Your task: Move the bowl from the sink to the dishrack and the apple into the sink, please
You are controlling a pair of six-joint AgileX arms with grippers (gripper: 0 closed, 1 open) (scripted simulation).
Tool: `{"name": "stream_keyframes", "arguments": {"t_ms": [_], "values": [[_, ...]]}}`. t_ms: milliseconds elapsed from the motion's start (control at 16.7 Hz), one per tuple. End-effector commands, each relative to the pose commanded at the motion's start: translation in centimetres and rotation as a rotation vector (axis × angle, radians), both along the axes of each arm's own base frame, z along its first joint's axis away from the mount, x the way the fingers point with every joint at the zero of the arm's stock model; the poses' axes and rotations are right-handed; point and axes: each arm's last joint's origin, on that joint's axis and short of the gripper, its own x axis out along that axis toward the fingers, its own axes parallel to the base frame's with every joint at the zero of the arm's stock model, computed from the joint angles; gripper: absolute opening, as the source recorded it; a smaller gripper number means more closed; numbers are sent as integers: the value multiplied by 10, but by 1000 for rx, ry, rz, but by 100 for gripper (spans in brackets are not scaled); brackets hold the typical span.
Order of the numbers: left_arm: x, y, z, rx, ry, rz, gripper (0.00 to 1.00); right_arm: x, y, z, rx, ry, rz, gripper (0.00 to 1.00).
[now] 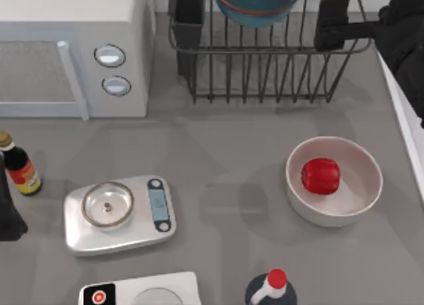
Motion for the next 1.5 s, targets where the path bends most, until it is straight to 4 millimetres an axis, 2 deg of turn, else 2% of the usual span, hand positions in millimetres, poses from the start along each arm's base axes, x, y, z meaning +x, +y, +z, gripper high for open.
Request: {"name": "stream_keyframes", "arguments": {"t_ms": [180, 300, 420, 600, 780, 960, 1500], "values": [[0, 0, 0, 0, 0, 0, 100, -63, -54, 14, 21, -52, 17, 100], [0, 0, 0, 0, 0, 0, 100, -107, -82, 12, 31, -111, 15, 100], [0, 0, 0, 0, 0, 0, 100, -144, -102, -2, 31, -156, 4, 100], [0, 0, 0, 0, 0, 0, 100, -177, -119, -36, 21, -172, -27, 100], [0, 0, 0, 0, 0, 0, 100, -191, -127, -68, 15, -147, -67, 100], [0, 0, 0, 0, 0, 0, 100, -195, -131, -90, 14, -108, -101, 100], [0, 0, 0, 0, 0, 0, 100, -195, -132, -94, 14, -99, -109, 100]]}}
